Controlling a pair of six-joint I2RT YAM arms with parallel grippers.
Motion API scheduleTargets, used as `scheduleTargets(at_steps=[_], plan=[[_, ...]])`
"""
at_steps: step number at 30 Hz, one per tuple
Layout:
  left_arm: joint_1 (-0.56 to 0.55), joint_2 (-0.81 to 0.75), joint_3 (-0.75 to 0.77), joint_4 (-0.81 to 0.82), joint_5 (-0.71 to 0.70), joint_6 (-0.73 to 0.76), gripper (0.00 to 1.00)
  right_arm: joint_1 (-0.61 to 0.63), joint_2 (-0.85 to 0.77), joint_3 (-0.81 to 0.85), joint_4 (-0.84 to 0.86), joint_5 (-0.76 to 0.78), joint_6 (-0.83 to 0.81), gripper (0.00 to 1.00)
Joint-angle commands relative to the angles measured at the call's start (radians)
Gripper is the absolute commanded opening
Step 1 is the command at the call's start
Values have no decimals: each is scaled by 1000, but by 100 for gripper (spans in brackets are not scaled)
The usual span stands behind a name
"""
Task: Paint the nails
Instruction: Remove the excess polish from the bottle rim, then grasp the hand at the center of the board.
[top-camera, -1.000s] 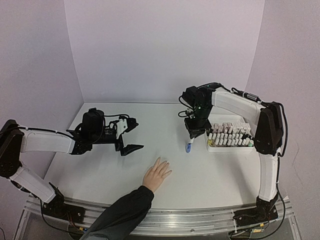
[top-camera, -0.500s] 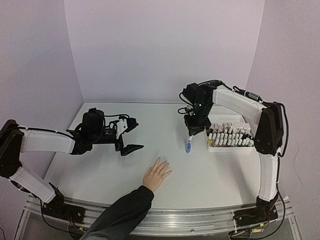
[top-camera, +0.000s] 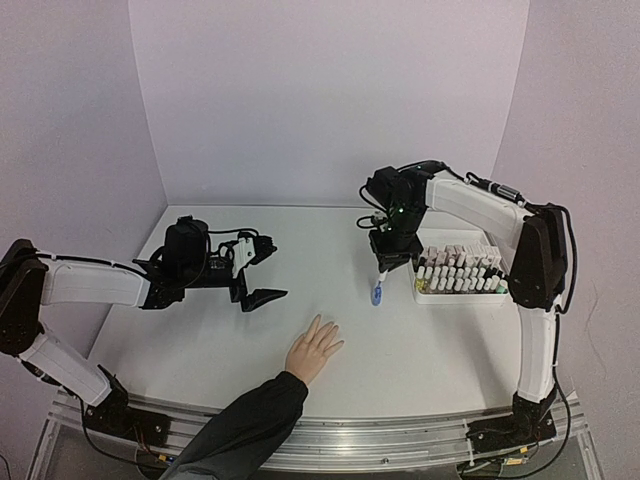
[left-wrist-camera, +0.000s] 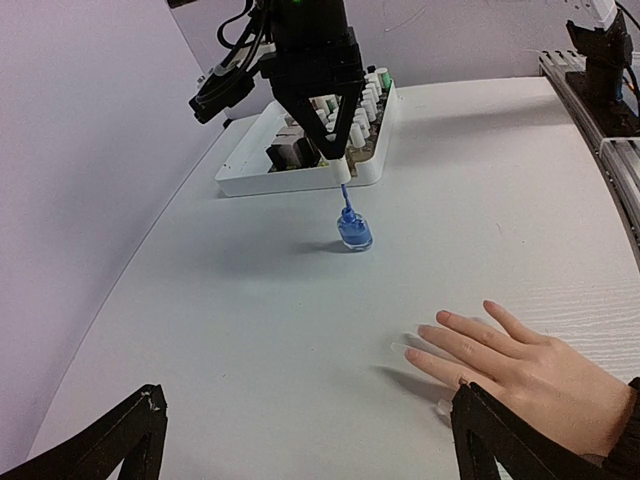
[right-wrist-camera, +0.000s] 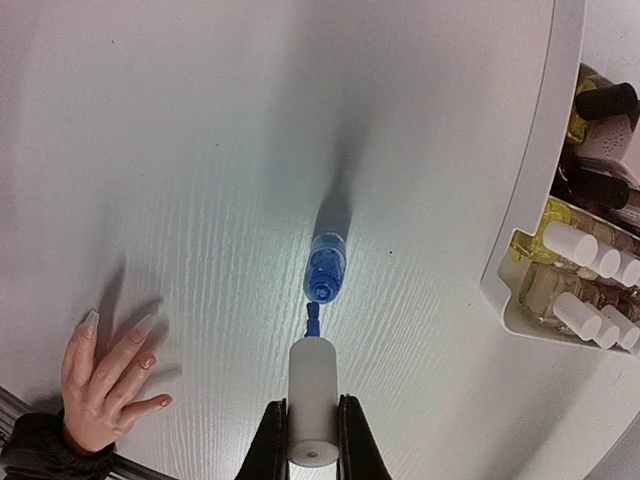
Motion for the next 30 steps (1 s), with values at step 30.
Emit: scheduleTargets(at_steps=[30], plan=[[-414, 19, 179, -801, -374, -645, 99, -4, -135, 195, -15, -56, 3, 0]])
